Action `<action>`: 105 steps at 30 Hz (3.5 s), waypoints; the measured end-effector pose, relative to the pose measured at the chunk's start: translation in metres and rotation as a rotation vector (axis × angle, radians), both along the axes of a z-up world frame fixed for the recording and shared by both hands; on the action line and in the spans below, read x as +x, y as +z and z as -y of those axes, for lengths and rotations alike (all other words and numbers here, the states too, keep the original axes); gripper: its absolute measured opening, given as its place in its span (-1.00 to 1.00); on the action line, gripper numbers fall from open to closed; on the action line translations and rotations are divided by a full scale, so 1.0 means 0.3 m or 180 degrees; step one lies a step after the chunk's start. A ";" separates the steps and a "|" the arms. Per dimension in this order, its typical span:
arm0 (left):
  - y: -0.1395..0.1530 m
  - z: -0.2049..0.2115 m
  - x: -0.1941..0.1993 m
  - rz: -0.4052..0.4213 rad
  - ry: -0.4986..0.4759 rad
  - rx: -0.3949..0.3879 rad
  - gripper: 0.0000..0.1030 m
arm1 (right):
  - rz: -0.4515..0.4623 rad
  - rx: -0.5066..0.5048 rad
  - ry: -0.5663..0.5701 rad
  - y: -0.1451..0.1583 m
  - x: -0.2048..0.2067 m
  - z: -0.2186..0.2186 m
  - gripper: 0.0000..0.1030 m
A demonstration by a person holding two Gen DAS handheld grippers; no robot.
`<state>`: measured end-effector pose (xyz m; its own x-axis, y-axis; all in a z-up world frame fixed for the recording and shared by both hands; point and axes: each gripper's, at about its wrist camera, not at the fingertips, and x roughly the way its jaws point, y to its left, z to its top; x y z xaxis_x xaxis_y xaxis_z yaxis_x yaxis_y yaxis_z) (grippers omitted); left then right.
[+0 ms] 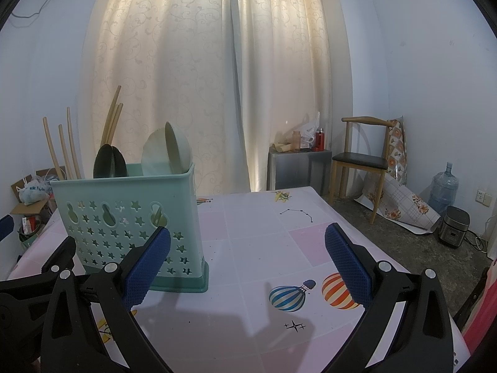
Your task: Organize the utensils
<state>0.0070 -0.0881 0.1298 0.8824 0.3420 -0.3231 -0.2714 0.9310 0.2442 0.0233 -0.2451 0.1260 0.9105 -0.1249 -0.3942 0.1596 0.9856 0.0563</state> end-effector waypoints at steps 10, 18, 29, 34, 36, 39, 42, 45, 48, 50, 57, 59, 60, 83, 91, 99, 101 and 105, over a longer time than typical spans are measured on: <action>0.001 -0.005 0.002 -0.0001 0.0001 -0.0006 0.84 | 0.0000 0.0000 0.0000 0.000 0.000 0.001 0.88; -0.002 0.009 -0.001 -0.0002 -0.0003 0.0005 0.84 | 0.0001 0.0000 -0.0001 0.000 0.000 0.000 0.88; -0.002 0.008 0.001 -0.0007 -0.0002 0.0001 0.84 | 0.0000 0.0000 0.0000 0.000 -0.001 0.002 0.88; -0.001 0.012 0.001 -0.0005 -0.0003 -0.0008 0.84 | 0.0000 0.0000 0.0000 0.000 0.000 0.001 0.88; -0.001 0.006 0.002 -0.0008 -0.0002 -0.0005 0.84 | 0.0001 0.0001 0.0000 0.000 -0.001 0.002 0.88; -0.001 0.005 0.002 -0.0006 -0.0003 -0.0002 0.84 | 0.0000 0.0000 0.0000 0.000 -0.002 0.003 0.88; 0.000 0.010 0.004 -0.0007 -0.0003 0.0000 0.84 | 0.0000 0.0000 0.0000 0.000 -0.001 0.003 0.88; 0.001 0.005 0.005 -0.0007 -0.0003 -0.0004 0.84 | 0.0000 0.0000 0.0000 0.001 0.000 0.000 0.88; 0.001 0.010 0.004 -0.0007 -0.0002 -0.0006 0.84 | -0.0001 0.0000 0.0000 0.000 -0.001 0.002 0.88; 0.001 0.008 0.004 -0.0005 -0.0001 -0.0006 0.84 | 0.0001 0.0001 -0.0001 0.000 -0.002 0.002 0.88; 0.002 0.009 0.003 -0.0007 -0.0002 -0.0004 0.84 | 0.0001 0.0001 -0.0001 0.001 0.000 0.001 0.88; 0.003 0.010 0.004 -0.0009 -0.0002 -0.0004 0.84 | -0.0001 0.0000 -0.0001 0.000 -0.001 0.002 0.88; 0.003 0.003 0.005 -0.0008 -0.0001 -0.0006 0.84 | -0.0001 0.0000 0.0000 0.001 -0.001 0.002 0.88; -0.001 0.026 0.002 -0.0014 -0.0007 -0.0012 0.84 | -0.0003 0.0002 0.0000 0.001 -0.001 0.002 0.88; 0.000 0.024 0.002 -0.0014 -0.0009 -0.0018 0.84 | 0.0000 0.0001 0.0000 0.001 0.000 0.000 0.88; 0.002 0.020 0.004 -0.0016 -0.0006 -0.0017 0.84 | -0.0001 0.0001 -0.0002 0.001 -0.001 0.001 0.88; 0.002 0.017 0.004 -0.0014 -0.0008 -0.0017 0.84 | -0.0001 0.0001 -0.0002 0.001 -0.001 0.001 0.88; 0.003 0.019 0.004 -0.0019 -0.0009 -0.0017 0.84 | -0.0003 0.0001 -0.0002 0.001 0.000 -0.002 0.88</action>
<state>0.0082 -0.0938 0.1306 0.8815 0.3378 -0.3301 -0.2674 0.9330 0.2408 0.0234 -0.2446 0.1263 0.9100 -0.1254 -0.3952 0.1603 0.9854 0.0566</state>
